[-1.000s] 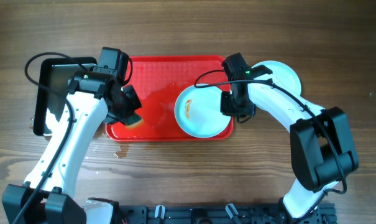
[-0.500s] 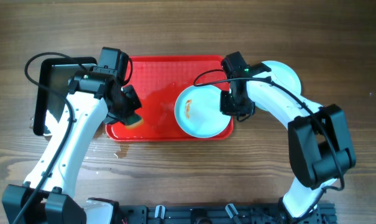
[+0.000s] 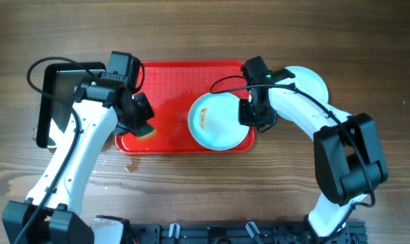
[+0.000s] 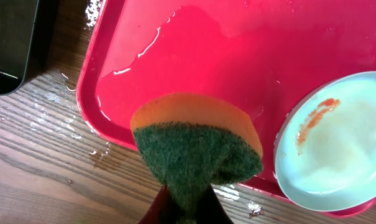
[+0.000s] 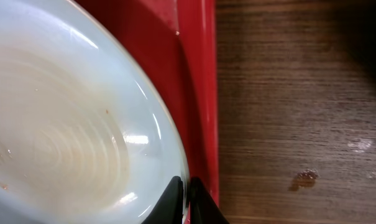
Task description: Clean dirty plates on tray and stack at the side
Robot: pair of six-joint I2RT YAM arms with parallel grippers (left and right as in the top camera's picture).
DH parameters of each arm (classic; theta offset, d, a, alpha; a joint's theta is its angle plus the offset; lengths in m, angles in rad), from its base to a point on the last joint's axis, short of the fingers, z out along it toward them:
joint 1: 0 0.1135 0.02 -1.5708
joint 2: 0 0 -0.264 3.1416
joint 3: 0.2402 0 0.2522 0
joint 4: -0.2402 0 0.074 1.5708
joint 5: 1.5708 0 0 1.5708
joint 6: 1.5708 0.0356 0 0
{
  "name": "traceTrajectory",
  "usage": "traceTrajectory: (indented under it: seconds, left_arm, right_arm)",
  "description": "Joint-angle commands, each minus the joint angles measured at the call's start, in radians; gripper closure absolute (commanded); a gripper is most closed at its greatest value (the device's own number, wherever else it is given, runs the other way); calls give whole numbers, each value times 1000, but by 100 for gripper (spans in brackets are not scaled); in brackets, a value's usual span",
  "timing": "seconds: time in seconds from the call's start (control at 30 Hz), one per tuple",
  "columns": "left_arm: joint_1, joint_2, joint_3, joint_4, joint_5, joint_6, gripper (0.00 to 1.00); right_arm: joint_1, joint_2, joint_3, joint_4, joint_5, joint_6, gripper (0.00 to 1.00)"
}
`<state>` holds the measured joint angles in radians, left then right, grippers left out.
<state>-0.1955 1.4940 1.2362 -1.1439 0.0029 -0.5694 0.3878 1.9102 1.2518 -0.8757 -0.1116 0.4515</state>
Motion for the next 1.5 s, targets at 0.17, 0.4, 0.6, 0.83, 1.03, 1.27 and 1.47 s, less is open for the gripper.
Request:
traceTrajectory:
  seconds: [0.17,0.4,0.6,0.83,1.03,1.27,1.47]
  left_arm:
    - [1,-7,5,-1,12,13,96]
    - [1,-7,5,3,11,13,96]
    - [1,-7,5,4,11,13,96]
    - [1,-6,5,52,16,62,96]
    - [1,37,3,89,16,66,96]
    - [1,97,-36,170,79,74,96]
    - [-6,146,-41,261,233,167,96]
  right_arm:
    - [69,86,-3,132,-18,71,89]
    - [135,199,-3,298,-145,145,84]
    - [162,201,-3,385,-250,133,52]
    - [162,201,-3,438,-227,162,36]
    - [163,201,-3,418,-100,209,64]
    - [163,201,-3,381,26,207,96]
    - [163,201,-3,382,26,111,96]
